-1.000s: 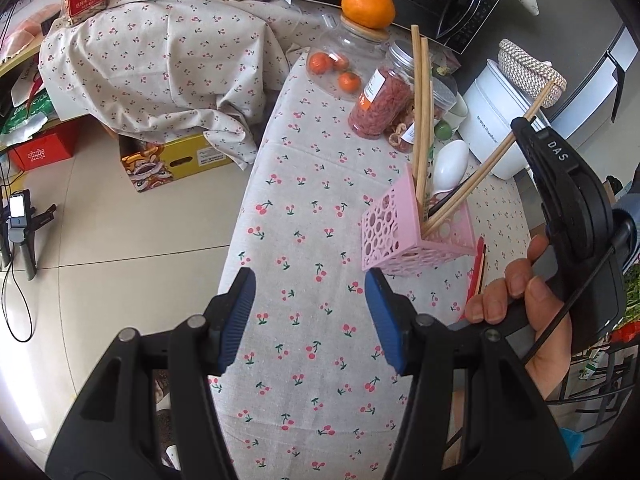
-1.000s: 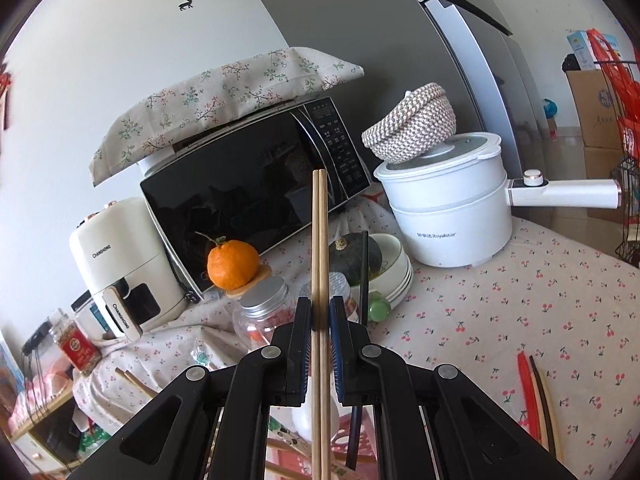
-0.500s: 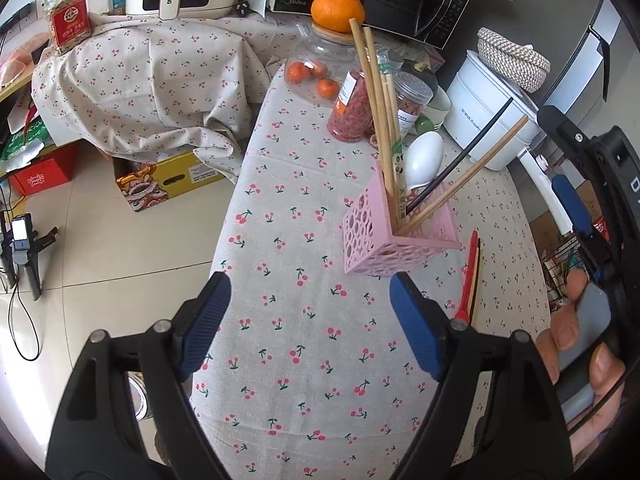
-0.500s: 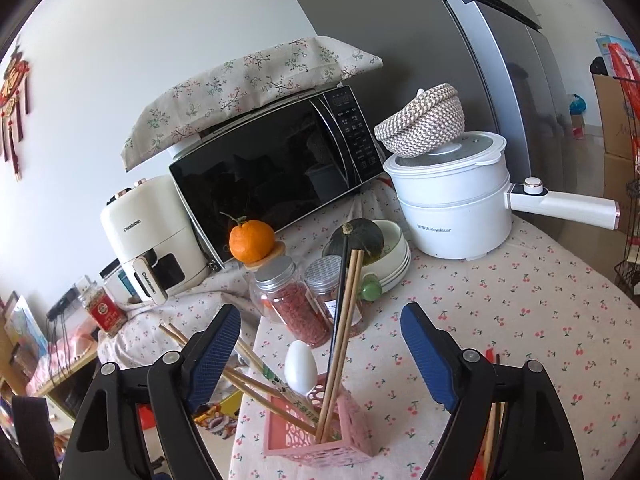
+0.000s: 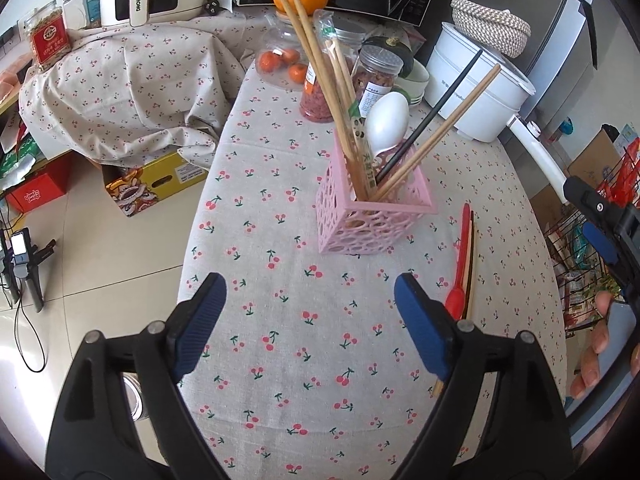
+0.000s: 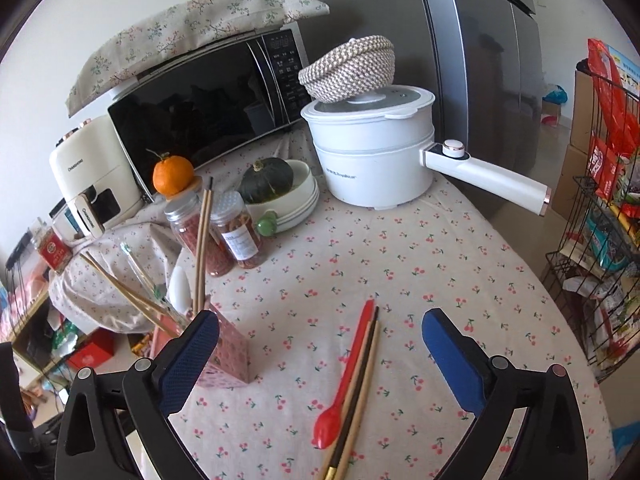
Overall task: Organize utensils
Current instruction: 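Move both tools back toward the remaining utensils on the table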
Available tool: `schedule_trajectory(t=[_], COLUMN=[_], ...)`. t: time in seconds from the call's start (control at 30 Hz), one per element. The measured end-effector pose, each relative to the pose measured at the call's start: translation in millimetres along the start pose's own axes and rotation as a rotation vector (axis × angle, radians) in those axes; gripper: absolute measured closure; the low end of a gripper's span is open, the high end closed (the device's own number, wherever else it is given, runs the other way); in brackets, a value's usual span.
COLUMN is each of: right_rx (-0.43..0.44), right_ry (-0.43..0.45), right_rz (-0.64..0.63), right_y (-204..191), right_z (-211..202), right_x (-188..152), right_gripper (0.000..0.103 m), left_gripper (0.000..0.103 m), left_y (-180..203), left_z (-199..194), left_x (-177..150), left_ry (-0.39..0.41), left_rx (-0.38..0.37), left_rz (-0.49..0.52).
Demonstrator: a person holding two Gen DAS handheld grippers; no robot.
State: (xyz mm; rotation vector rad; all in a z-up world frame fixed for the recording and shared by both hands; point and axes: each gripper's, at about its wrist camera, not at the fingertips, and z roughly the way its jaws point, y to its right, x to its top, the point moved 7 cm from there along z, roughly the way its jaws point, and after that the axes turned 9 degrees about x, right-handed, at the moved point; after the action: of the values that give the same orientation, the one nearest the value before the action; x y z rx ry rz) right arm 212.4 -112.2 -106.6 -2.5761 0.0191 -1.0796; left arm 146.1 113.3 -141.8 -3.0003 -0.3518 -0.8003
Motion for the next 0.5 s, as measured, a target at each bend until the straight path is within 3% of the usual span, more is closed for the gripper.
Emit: schedule_trajectory(t=[0.3, 0.5], right_rx=[-0.073, -0.102], right_ry=[-0.215, -0.347], right_rz=[0.035, 0.093], right_y=[51, 81], right_z=[33, 64], right_x=[-36, -60], right_gripper=[0.001, 0.001], left_gripper=[0.016, 0.016], left_y=[22, 37], left_z=[15, 27], left_x=[-14, -23], left_ry=[-0.057, -0.110], left_rx=[0.053, 0.048], left_rz=[0.103, 0.152])
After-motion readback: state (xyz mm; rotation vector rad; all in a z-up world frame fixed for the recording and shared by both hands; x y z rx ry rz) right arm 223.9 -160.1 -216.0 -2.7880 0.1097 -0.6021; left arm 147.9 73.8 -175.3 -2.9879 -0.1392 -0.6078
